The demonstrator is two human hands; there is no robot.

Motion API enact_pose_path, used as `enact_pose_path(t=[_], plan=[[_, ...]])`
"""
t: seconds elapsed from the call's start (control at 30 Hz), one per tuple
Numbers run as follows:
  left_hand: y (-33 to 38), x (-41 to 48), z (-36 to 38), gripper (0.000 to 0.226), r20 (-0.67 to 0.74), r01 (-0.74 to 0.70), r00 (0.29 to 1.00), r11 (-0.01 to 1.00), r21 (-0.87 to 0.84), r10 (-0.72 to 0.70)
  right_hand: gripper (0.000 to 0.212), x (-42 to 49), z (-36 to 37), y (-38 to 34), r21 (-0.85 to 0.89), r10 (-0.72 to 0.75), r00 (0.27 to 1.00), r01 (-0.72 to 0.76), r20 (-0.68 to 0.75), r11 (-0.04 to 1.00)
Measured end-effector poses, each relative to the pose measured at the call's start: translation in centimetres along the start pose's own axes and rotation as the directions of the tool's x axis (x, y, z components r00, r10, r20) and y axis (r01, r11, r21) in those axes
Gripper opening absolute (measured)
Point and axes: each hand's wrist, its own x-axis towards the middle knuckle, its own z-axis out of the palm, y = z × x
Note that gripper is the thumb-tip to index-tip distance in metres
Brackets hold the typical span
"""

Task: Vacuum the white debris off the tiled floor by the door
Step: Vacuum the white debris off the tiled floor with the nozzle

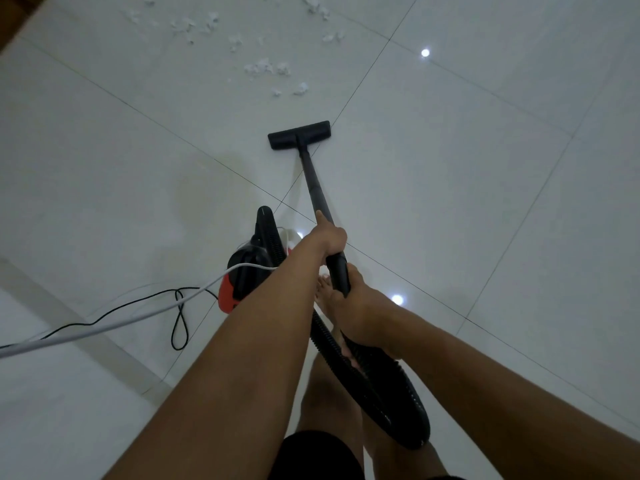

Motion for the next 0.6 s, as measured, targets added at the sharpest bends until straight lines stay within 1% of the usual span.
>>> enact_pose_path(t=[0.2,0.33,0.6], plan=[[2.0,1.3,-0.5,0.082,0.001,0.004,1.000,0.999,0.047,-0.004,0.068,1.8,-0.8,-0.9,0.011,0.035,0.999,-0.035,-0.012,0.999],[3.3,2.7,-0.6,0.084,0.012,-0.009,1.000,1.000,0.022,0.008,0.068,2.7,-2.1,-1.2,-0.027,0.033,0.999,-0.034,-0.034,0.999],[5.1,2.0,-0.6,0.083,0.017,-0.009,1.000,1.000,0.002,0.009,0.069,1.8,-4.1,-2.0,-0.035,-0.042,0.999,0.041,-0.030,0.999]])
